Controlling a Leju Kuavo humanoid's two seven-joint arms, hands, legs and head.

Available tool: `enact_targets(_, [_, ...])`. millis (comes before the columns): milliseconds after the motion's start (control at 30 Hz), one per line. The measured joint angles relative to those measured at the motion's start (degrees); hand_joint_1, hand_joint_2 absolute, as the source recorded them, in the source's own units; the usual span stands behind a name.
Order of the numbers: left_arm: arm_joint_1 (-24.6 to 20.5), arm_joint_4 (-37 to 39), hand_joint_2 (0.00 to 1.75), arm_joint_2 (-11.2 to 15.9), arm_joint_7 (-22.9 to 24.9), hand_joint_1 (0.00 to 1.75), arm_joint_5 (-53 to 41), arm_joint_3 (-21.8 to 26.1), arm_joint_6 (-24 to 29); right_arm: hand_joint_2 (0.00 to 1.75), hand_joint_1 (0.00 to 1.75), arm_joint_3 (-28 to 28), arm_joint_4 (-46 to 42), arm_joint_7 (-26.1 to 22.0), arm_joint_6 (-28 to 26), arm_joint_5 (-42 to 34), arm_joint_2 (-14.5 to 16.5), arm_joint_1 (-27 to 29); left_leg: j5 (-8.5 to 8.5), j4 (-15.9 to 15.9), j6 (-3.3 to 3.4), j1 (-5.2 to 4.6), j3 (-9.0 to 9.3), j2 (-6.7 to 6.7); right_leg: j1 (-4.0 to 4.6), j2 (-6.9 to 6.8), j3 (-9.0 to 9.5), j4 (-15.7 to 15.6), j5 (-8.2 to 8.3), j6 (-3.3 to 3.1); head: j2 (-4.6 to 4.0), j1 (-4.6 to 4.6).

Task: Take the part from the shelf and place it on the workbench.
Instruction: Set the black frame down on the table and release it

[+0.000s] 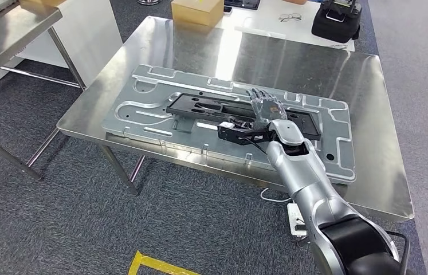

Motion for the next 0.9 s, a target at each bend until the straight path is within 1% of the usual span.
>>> enact_targets(33, [0.82,-0.67,0.00,0.00,0.55,0.00,1.15,-1.79,0.87,0.00,0.00,0.00,-0.57,0.29,-0.19,0.23,-0.03,0.21,0.12,0.17,-0.12,0.06,-0.29,0.03,-0.19,-0.02,-0.12,0.69,0.33,0.14,0.00,-0.01])
enact_targets(67, [1.64,-1.33,0.00,-0.01,0.91,0.00,2.00,-3.49,1.63,0.00,0.00,-0.01,-1.30,0.69,-0.46,0.45,-0.07,0.38,0.25,0.43,-0.30,0.17,-0.65,0.03,-0.41,-0.05,0.87,-0.94,1.73,0.29,0.00,-0.01])
enact_targets(100, [2.44,-2.00,0.00,-0.01,1.13,0.00,2.56,-5.13,2.31,0.00,0.00,-0.04,-2.19,1.09,-0.76,0.65,-0.11,0.47,0.39,0.80,-0.54,0.30,-1.08,0.02,-0.68,-0.11,2.83,-4.47,3.63,0.47,0.00,0.00])
enact_targets(133, [3.16,-2.66,0.00,-0.01,1.22,0.00,2.93,-6.58,2.89,0.00,0.00,-0.09,-3.20,1.39,-1.05,0.81,-0.14,0.54,0.55,1.23,-0.88,0.37,-1.53,-0.02,-0.84,-0.15,4.79,-8.21,5.04,0.65,0.00,-0.02])
enact_targets(167, [3.80,-3.29,0.00,-0.01,1.24,0.00,3.16,-7.84,3.31,0.00,0.00,-0.16,-4.21,1.71,-1.29,0.95,-0.18,0.63,0.73,1.62,-1.28,0.40,-1.88,-0.09,-0.84,-0.07,6.20,-10.99,6.36,0.62,0.00,-0.01])
enact_targets(200, [4.29,-3.83,0.00,0.01,1.24,0.00,3.28,-8.86,3.56,0.00,0.00,-0.25,-5.05,1.93,-1.46,1.07,-0.21,0.70,0.94,1.92,-1.73,0.36,-2.11,-0.16,-0.80,0.03,6.79,-12.59,6.90,0.46,0.00,-0.02])
enact_targets(233, [4.68,-4.27,0.00,0.02,1.24,0.00,3.38,-9.65,3.69,0.00,0.00,-0.34,-5.77,2.10,-1.58,1.17,-0.25,0.80,1.23,2.01,-2.23,0.29,-2.25,-0.25,-0.62,0.18,6.52,-12.70,7.03,0.13,0.00,-0.02])
enact_targets(267, [5.04,-4.60,0.00,0.02,1.24,0.00,3.44,-10.29,3.73,0.00,0.00,-0.43,-6.36,2.22,-1.65,1.27,-0.28,0.92,1.59,1.92,-2.74,0.29,-2.30,-0.31,-0.47,0.30,6.05,-12.47,7.44,-0.37,0.00,-0.02])
enact_targets(300, [5.34,-4.87,0.00,0.02,1.25,0.00,3.47,-10.74,3.74,0.00,0.00,-0.50,-6.84,2.29,-1.70,1.32,-0.30,0.99,1.81,1.88,-3.24,0.38,-2.43,-0.33,-0.51,0.25,5.59,-12.52,7.62,-0.91,0.00,-0.02])
enact_targets(333, [5.62,-5.09,0.00,0.02,1.25,0.00,3.48,-11.11,3.76,0.00,0.00,-0.56,-7.31,2.30,-1.74,1.36,-0.30,1.07,1.18,2.23,-3.66,0.49,-2.78,-0.29,-0.50,0.19,5.15,-12.48,8.11,-1.49,0.00,-0.03])
enact_targets(367, [5.88,-5.29,0.00,0.02,1.25,0.00,3.49,-11.43,3.78,0.00,0.00,-0.64,-7.70,2.29,-1.77,1.39,-0.31,1.12,-0.52,3.48,-3.96,0.61,-3.32,-0.23,-0.53,0.10,4.67,-12.56,8.67,-2.07,0.00,-0.02])
enact_targets(400, [6.08,-5.44,0.00,0.02,1.26,0.00,3.51,-11.73,3.86,0.00,0.00,-0.74,-8.00,2.30,-1.81,1.43,-0.33,1.16,-3.23,5.93,-4.16,0.74,-4.10,-0.14,-0.53,-0.01,4.08,-12.62,9.27,-2.55,0.00,-0.03])
enact_targets(433, [6.22,-5.56,0.00,0.02,1.26,0.00,3.55,-12.04,4.00,0.00,0.00,-0.84,-8.28,2.32,-1.84,1.47,-0.37,1.25,-6.48,9.44,-4.30,0.77,-5.02,-0.08,-0.40,-0.05,3.46,-12.60,9.83,-2.85,0.00,-0.04])
enact_targets(467, [6.32,-5.68,0.00,0.02,1.27,0.00,3.61,-12.36,4.23,0.00,0.00,-0.93,-8.53,2.40,-1.93,1.56,-0.40,1.38,-9.16,13.36,-4.42,0.81,-5.77,-0.06,-0.23,-0.09,2.83,-12.55,10.36,-3.03,0.00,-0.03])
enact_targets(500, [6.38,-5.80,0.00,0.01,1.30,0.00,3.64,-12.66,4.63,0.00,0.00,-0.98,-8.81,2.65,-2.21,1.74,-0.41,1.62,-10.73,16.68,-4.47,0.82,-6.11,-0.06,-0.04,-0.13,2.18,-12.47,10.87,-3.11,0.00,-0.03])
enact_targets(533, [6.46,-6.00,0.00,0.01,1.36,0.00,3.71,-13.02,5.26,0.00,0.00,-1.06,-9.28,3.23,-2.75,2.11,-0.42,2.02,-11.02,18.48,-4.40,0.81,-5.71,-0.06,0.18,-0.18,1.54,-12.35,11.33,-3.15,0.00,-0.02])
enact_targets(567, [6.62,-6.30,0.00,0.01,1.44,0.00,3.84,-13.50,6.06,0.00,0.00,-1.24,-10.02,4.06,-3.45,2.57,-0.42,2.57,-10.29,18.26,-4.19,0.75,-4.35,-0.07,0.39,-0.22,0.94,-12.22,11.74,-3.15,0.00,-0.03])
enact_targets(600, [6.97,-6.76,0.00,0.02,1.53,0.00,4.12,-14.15,7.04,0.00,0.00,-1.55,-11.12,5.17,-4.25,3.15,-0.42,3.26,-9.09,15.90,-3.79,0.60,-1.95,-0.08,0.60,-0.26,0.39,-12.11,12.08,-3.14,0.00,-0.03])
enact_targets(633, [7.46,-7.37,0.00,0.03,1.62,0.00,4.59,-15.00,8.09,0.00,0.00,-1.98,-12.64,6.38,-5.08,3.85,-0.39,4.09,-8.31,12.01,-3.18,0.37,1.12,-0.11,0.73,-0.31,-0.03,-12.01,12.37,-3.11,0.00,-0.03])
enact_targets(667, [8.05,-8.07,0.00,0.04,1.68,0.00,5.17,-15.91,9.09,0.44,0.00,-2.50,-14.41,7.49,-5.89,4.48,-0.38,4.95,-8.09,7.87,-2.61,0.15,4.16,-0.11,0.86,-0.37,-0.35,-11.95,12.62,-2.99,0.00,-0.03])
enact_targets(700, [8.65,-8.75,0.00,0.05,1.73,0.00,5.77,-16.88,10.03,0.87,0.00,-3.06,-16.31,8.48,-6.76,5.07,-0.37,5.85,-8.26,4.52,-2.18,-0.10,6.43,-0.14,0.86,-0.46,-0.56,-11.94,12.90,-2.76,0.00,-0.02])
enact_targets(733, [9.22,-9.34,0.44,0.06,1.77,0.00,6.30,-17.79,10.80,1.31,0.00,-3.58,-18.17,9.14,-7.52,5.51,-0.36,6.82,-8.59,2.46,-1.85,-0.33,7.68,-0.15,0.74,-0.55,-0.68,-11.99,13.20,-2.44,0.00,-0.02])
enact_targets(767, [9.74,-9.84,0.87,0.07,1.79,0.00,6.70,-18.62,11.46,1.75,0.00,-4.04,-19.98,9.52,-8.08,5.70,-0.37,7.84,-8.62,1.63,-1.70,-0.52,8.08,-0.14,0.63,-0.60,-0.76,-12.10,13.54,-2.06,0.00,-0.03])
enact_targets(800, [10.20,-10.29,1.31,0.05,1.80,0.00,7.05,-19.39,12.03,1.75,0.00,-4.51,-21.78,9.66,-8.35,5.69,-0.38,8.98,-8.22,1.11,-1.53,-0.57,7.95,-0.11,0.55,-0.59,-0.77,-12.25,13.82,-1.67,0.00,-0.03])
enact_targets(833, [10.63,-10.69,1.75,0.02,1.81,0.00,7.36,-20.14,12.61,1.75,0.00,-5.03,-23.56,9.69,-8.38,5.56,-0.45,10.17,-7.63,0.52,-1.29,-0.50,7.95,0.07,0.49,-0.52,-0.86,-12.14,13.59,-1.34,0.00,-0.02])
enact_targets(867, [11.00,-11.13,1.75,0.00,1.81,0.00,7.65,-20.92,13.27,1.75,0.00,-5.60,-25.36,9.70,-8.22,5.36,-0.52,11.35,-7.01,-0.09,-0.96,-0.34,7.82,0.25,0.50,-0.44,-1.18,-11.36,12.52,-1.07,0.00,-0.01])
enact_targets(900, [11.34,-11.56,1.75,-0.03,1.81,0.00,7.90,-21.67,13.92,1.75,0.00,-6.18,-27.05,9.69,-7.93,5.09,-0.63,12.51,-6.33,-0.62,-0.70,-0.16,7.55,0.44,0.48,-0.35,-1.80,-9.60,10.62,-0.83,0.00,0.00])
